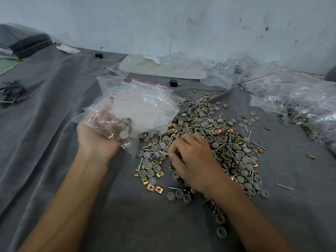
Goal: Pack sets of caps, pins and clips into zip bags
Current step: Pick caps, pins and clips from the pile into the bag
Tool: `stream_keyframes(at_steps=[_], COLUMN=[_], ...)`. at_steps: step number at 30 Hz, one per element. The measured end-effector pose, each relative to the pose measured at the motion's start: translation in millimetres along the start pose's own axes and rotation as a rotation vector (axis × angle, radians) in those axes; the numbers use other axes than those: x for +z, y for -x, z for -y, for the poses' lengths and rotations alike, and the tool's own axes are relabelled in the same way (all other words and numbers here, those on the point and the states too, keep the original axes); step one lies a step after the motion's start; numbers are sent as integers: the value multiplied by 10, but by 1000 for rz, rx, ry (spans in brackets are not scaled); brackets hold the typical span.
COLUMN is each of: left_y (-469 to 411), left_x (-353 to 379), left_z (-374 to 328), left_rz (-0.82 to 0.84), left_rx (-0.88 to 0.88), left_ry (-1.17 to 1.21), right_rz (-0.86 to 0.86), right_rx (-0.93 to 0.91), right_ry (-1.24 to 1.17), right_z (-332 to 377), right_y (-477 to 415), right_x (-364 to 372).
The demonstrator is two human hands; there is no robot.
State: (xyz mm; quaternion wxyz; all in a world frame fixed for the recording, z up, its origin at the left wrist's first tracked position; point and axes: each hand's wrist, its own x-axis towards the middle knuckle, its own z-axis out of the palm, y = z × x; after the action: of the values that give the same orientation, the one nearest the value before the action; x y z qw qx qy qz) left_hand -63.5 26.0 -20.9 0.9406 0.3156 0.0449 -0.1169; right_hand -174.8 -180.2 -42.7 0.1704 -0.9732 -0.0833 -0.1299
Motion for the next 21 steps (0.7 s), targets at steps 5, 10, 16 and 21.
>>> stream_keyframes(at_steps=[5, 10, 16, 21], left_y=[10, 74, 104, 77], left_x=[-138, -78, -30, -89], left_z=[-139, -303, -247, -178], left_rz=[-155, -190, 69, 47], left_rx=[90, 186, 90, -40], left_ry=[30, -72, 8, 400], right_rz=[-103, -95, -128, -223], right_rx=[84, 122, 168, 169], right_ry=[-163, -204, -278, -337], right_z=[-63, -83, -119, -141], right_y=[-18, -32, -52, -64], right_x=[-61, -75, -113, -147])
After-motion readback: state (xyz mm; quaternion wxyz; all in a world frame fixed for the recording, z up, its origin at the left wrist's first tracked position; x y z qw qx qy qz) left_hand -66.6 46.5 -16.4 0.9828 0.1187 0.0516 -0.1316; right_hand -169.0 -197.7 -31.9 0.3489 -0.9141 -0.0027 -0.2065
